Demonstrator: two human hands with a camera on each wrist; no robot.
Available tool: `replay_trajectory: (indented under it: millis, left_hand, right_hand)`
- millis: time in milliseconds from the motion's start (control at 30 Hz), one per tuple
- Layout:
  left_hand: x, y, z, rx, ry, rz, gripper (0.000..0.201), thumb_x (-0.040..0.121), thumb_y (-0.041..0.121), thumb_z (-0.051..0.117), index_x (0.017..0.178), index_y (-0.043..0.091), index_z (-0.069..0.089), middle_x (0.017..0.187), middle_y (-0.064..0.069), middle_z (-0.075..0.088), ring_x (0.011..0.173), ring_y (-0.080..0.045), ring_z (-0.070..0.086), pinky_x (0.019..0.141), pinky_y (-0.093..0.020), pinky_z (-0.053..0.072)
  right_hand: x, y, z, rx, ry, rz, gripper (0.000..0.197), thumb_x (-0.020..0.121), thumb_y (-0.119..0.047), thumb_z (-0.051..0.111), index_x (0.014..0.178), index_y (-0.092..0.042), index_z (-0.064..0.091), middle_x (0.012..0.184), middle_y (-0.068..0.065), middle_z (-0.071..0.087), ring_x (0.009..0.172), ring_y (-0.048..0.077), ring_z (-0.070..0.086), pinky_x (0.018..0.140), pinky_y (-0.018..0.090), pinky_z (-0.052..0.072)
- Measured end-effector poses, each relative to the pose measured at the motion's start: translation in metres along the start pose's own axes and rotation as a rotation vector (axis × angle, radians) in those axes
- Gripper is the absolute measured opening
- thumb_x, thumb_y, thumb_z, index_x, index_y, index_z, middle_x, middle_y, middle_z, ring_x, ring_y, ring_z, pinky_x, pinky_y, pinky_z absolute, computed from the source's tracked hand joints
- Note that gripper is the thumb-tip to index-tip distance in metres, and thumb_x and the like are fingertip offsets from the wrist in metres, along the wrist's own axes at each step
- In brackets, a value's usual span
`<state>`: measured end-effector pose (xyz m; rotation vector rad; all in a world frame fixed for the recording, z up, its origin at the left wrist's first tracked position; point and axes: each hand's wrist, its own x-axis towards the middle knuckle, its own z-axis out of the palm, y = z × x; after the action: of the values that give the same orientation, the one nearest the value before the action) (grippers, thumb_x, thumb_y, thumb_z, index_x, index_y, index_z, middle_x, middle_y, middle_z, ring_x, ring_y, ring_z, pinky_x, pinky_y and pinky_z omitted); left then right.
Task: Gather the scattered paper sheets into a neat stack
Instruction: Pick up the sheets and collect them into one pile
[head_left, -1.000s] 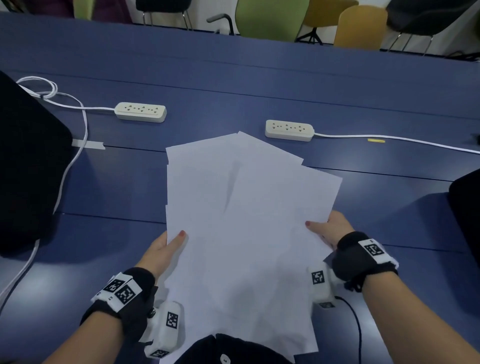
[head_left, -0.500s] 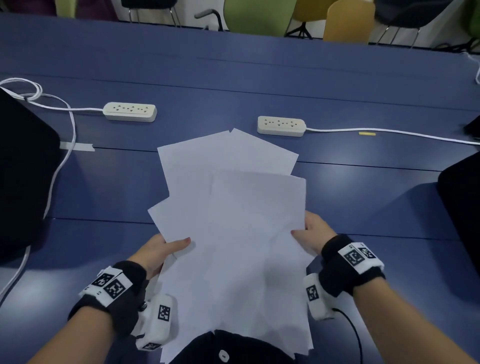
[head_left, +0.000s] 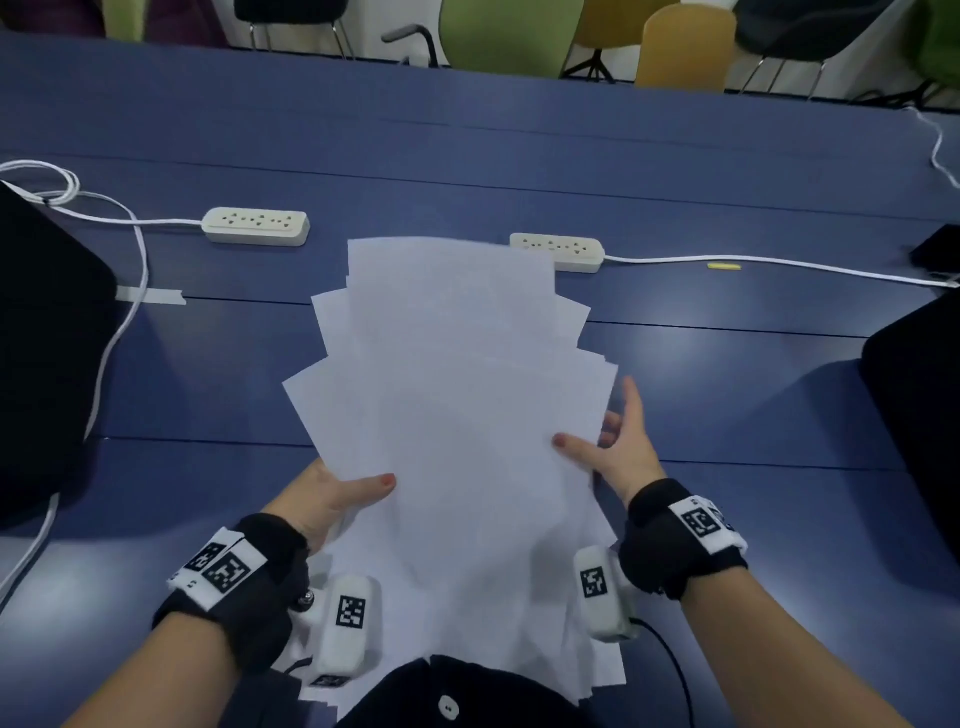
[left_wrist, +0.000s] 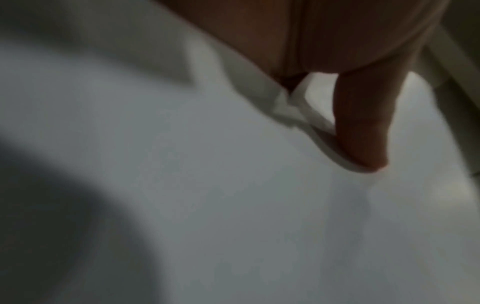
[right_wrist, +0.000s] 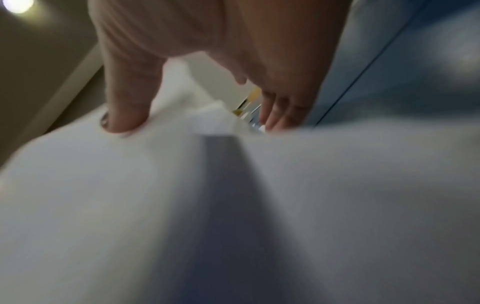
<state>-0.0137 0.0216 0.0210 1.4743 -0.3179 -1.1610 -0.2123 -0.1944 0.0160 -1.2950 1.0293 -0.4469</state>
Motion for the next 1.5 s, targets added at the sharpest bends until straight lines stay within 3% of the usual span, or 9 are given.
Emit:
replay_trajectory:
  millis: [167,333,433,500,633,733,1100,1267,1500]
  left_hand:
    - [0.006,0.006,0.000,-0.054,-0.007,0.014,0.095,0.019,0.036,0.093,0.105,0.010,0.063,0.095,-0.001,0.076,0.089,-0.012,0.071,0.067,-0.017,0.055]
    - [0.018,-0.008,0.017,0.093,0.112,-0.008,0.078,0.048,0.023,0.084,0.118,0.008,0.055,0.112,-0.008,0.068,0.107,-0.025,0.063,0.098,-0.040,0.046]
    - [0.025,-0.006,0.024,0.171,0.168,0.026,0.038,0.074,0.015,0.074,0.107,0.014,0.055,0.108,-0.004,0.065,0.103,-0.022,0.062,0.092,-0.036,0.047]
    - [0.034,-0.005,0.019,0.282,0.331,0.077,0.028,0.081,0.018,0.068,0.105,0.021,0.053,0.105,-0.009,0.065,0.097,-0.027,0.062,0.086,-0.037,0.048]
    - [0.044,-0.004,-0.001,0.675,0.750,-0.049,0.052,0.080,0.025,0.065,0.126,0.015,0.045,0.123,-0.017,0.053,0.119,-0.039,0.043,0.095,-0.042,0.037]
    - [0.045,0.004,0.008,0.816,0.716,-0.240,0.070,0.078,0.029,0.066,0.136,0.013,0.031,0.139,-0.021,0.033,0.127,-0.040,0.030,0.099,-0.046,0.033]
    - [0.068,0.011,0.046,1.016,0.524,-0.320,0.126,0.056,0.035,0.084,0.145,0.014,-0.002,0.139,-0.020,0.021,0.125,-0.041,0.033,0.101,-0.046,0.036]
    - [0.071,0.013,0.041,1.091,0.513,-0.359,0.102,0.055,0.038,0.082,0.132,0.012,0.020,0.123,-0.016,0.051,0.120,-0.037,0.042,0.099,-0.045,0.038]
    - [0.071,0.015,0.035,0.709,0.588,-0.049,0.045,0.085,0.036,0.057,0.123,0.018,0.041,0.096,-0.009,0.054,0.087,-0.027,0.048,0.075,-0.033,0.041]
  right_hand:
    - [-0.007,-0.001,-0.011,0.100,-0.316,0.118,0.092,0.019,-0.039,0.093,0.103,-0.017,0.063,0.095,-0.005,0.073,0.080,0.002,0.070,0.062,0.014,0.054]
    - [-0.018,0.019,-0.002,-0.006,-0.287,0.154,0.040,0.064,-0.001,0.076,0.096,-0.020,0.062,0.101,0.004,0.069,0.097,0.017,0.067,0.083,0.028,0.053]
    - [-0.020,0.030,-0.013,0.093,-0.082,0.183,0.044,0.062,0.005,0.078,0.101,-0.008,0.062,0.097,0.010,0.066,0.104,0.035,0.061,0.089,0.044,0.048]
    - [-0.023,0.034,-0.026,0.149,0.021,0.200,0.057,0.055,-0.003,0.084,0.106,0.000,0.060,0.094,0.012,0.066,0.096,0.036,0.062,0.086,0.047,0.048]
    - [-0.024,0.040,-0.057,0.151,0.185,0.240,0.041,0.080,0.010,0.059,0.120,0.003,0.052,0.100,0.016,0.063,0.094,0.034,0.060,0.092,0.051,0.045]
    - [-0.023,0.045,-0.061,0.121,0.195,0.263,0.041,0.081,0.009,0.059,0.120,0.000,0.052,0.100,0.013,0.063,0.098,0.034,0.058,0.096,0.049,0.043]
    - [-0.013,0.044,-0.056,0.024,0.098,0.277,0.023,0.079,0.009,0.062,0.092,-0.009,0.059,0.086,0.005,0.064,0.082,0.026,0.060,0.079,0.036,0.047]
    - [-0.014,0.042,-0.055,0.023,0.089,0.260,0.022,0.079,0.009,0.062,0.093,-0.007,0.059,0.084,0.003,0.063,0.082,0.025,0.059,0.071,0.031,0.047]
    - [-0.016,0.039,-0.055,0.013,0.077,0.255,0.027,0.080,0.010,0.061,0.076,-0.016,0.058,0.084,0.004,0.062,0.074,0.016,0.058,0.072,0.031,0.047]
